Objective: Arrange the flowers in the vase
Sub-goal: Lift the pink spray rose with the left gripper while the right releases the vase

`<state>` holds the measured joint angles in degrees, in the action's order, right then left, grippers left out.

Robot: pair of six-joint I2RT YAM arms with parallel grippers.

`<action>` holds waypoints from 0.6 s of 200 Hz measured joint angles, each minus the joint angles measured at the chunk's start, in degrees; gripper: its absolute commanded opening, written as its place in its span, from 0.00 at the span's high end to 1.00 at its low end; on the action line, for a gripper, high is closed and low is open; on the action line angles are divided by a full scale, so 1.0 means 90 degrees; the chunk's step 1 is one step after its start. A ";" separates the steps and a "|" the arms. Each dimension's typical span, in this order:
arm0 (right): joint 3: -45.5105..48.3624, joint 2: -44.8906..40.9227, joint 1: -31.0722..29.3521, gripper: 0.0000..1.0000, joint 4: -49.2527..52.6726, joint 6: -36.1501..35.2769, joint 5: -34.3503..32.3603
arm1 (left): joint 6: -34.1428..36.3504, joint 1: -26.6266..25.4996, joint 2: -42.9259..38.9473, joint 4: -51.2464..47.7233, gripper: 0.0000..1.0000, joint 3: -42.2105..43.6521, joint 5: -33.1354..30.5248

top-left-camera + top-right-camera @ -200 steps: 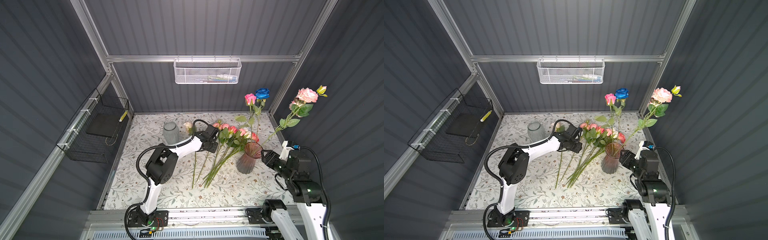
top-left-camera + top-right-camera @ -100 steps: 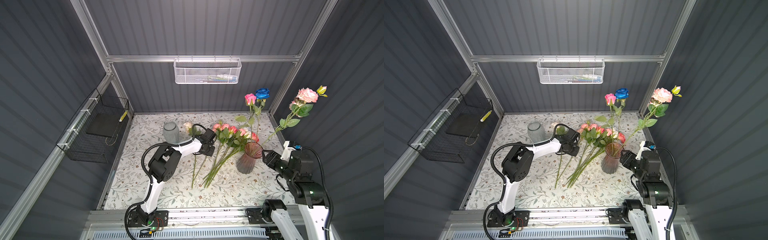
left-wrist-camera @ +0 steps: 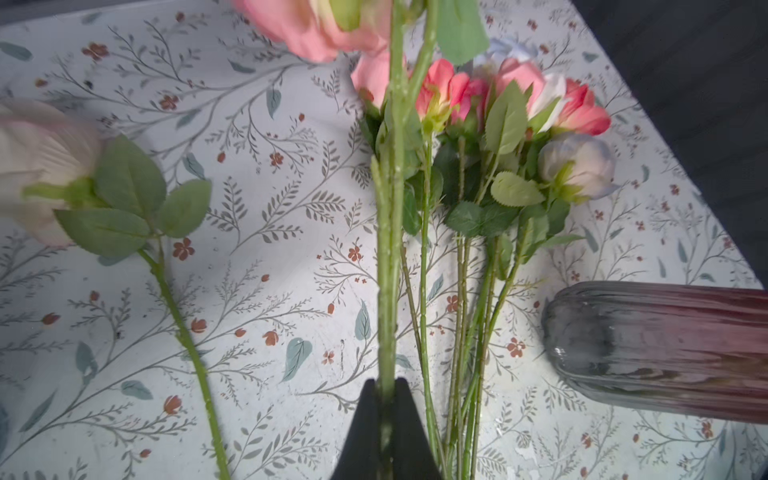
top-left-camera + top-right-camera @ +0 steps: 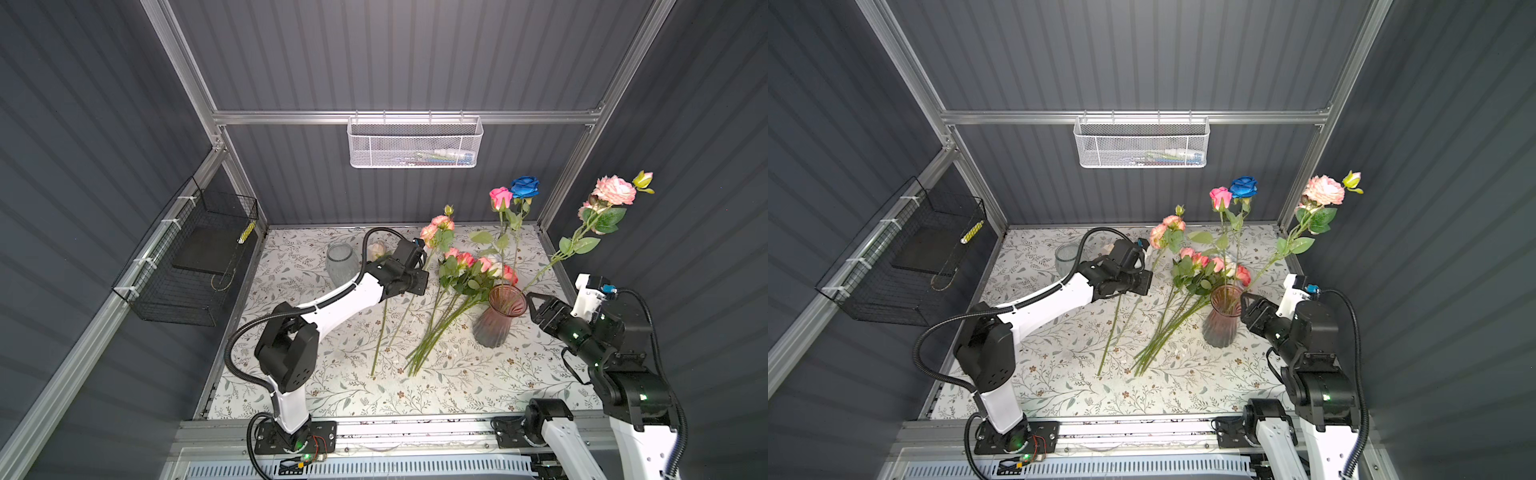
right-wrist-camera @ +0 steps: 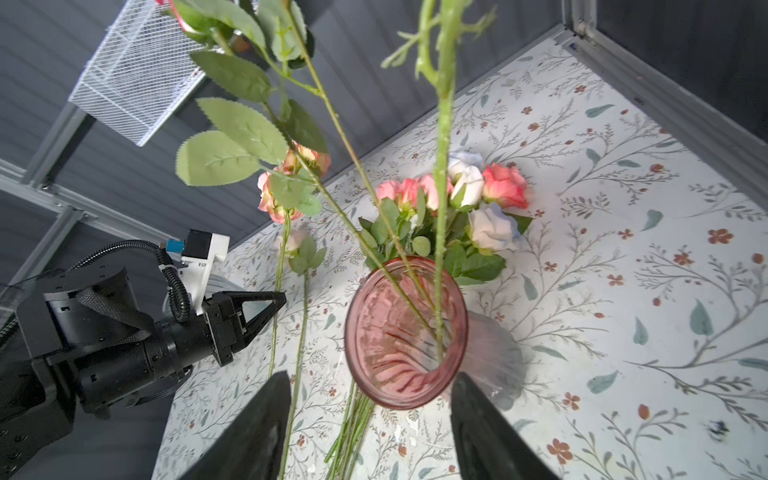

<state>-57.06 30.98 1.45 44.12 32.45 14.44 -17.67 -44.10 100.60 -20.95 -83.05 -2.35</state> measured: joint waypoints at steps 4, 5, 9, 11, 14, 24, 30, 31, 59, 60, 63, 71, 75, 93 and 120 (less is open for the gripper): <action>-0.0044 0.0005 -0.0002 0.37 -0.0002 0.0022 0.0095 | -0.0002 0.0000 -0.0129 0.0097 1.00 0.0124 -0.0015; -0.0061 0.0007 -0.0005 0.37 -0.0002 0.0019 0.0131 | -0.0005 0.0000 -0.0165 0.0119 1.00 0.0155 -0.0024; -0.0109 0.0012 -0.0007 0.37 -0.0005 0.0049 0.0214 | -0.0010 0.0000 -0.0352 0.0250 1.00 0.0357 -0.0046; -0.0129 0.0012 -0.0010 0.37 -0.0010 0.0058 0.0250 | -0.0015 0.0000 -0.0425 0.0279 1.00 0.0420 -0.0049; -0.0168 0.0019 -0.0017 0.37 -0.0019 0.0063 0.0318 | -0.0012 0.0000 -0.0573 0.0372 1.00 0.0578 -0.0053; -0.0296 0.0017 -0.0049 0.37 -0.0073 0.0114 0.0515 | -0.0012 0.0000 -0.1054 0.0680 1.00 0.1107 -0.0061; -0.0362 0.0015 -0.0080 0.37 -0.0100 0.0148 0.0600 | -0.0005 0.0000 -0.1404 0.0923 1.00 0.1491 -0.0066; -0.0372 0.0015 -0.0085 0.37 -0.0102 0.0153 0.0612 | -0.0005 0.0000 -0.1445 0.0945 1.00 0.1532 -0.0066; -0.0593 0.0015 -0.0243 0.37 -0.0240 0.0313 0.0962 | 0.0129 -0.0002 -0.2837 0.1807 1.00 0.2781 0.0104; -0.0595 0.0015 -0.0250 0.37 -0.0243 0.0321 0.0969 | 0.0131 -0.0002 -0.2863 0.1829 1.00 0.2800 0.0109; -0.0605 0.0015 -0.0279 0.37 -0.0272 0.0352 0.0996 | 0.0138 0.0000 -0.2960 0.1914 1.00 0.2868 0.0148; -0.0607 0.0024 -0.0372 0.37 -0.0338 0.0396 0.1052 | 0.0180 -0.0002 -0.3213 0.2132 1.00 0.3009 0.0245; -0.0607 0.0036 -0.0440 0.37 -0.0374 0.0403 0.1064 | 0.0185 0.0000 -0.3325 0.2251 1.00 0.3062 0.0296; -0.0617 0.0180 -0.0945 0.37 -0.0515 0.0478 0.1030 | 0.0209 -0.0002 -0.3684 0.2681 1.00 0.3152 0.0551; -0.0789 0.0775 -0.2351 0.36 -0.0721 0.0444 0.0435 | 0.0226 -0.0046 -0.3798 0.3257 1.00 0.3130 0.0911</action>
<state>-64.16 37.95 -19.70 37.63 36.45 18.35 -15.64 -44.51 66.41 8.36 -54.87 5.85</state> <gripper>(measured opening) 0.635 0.080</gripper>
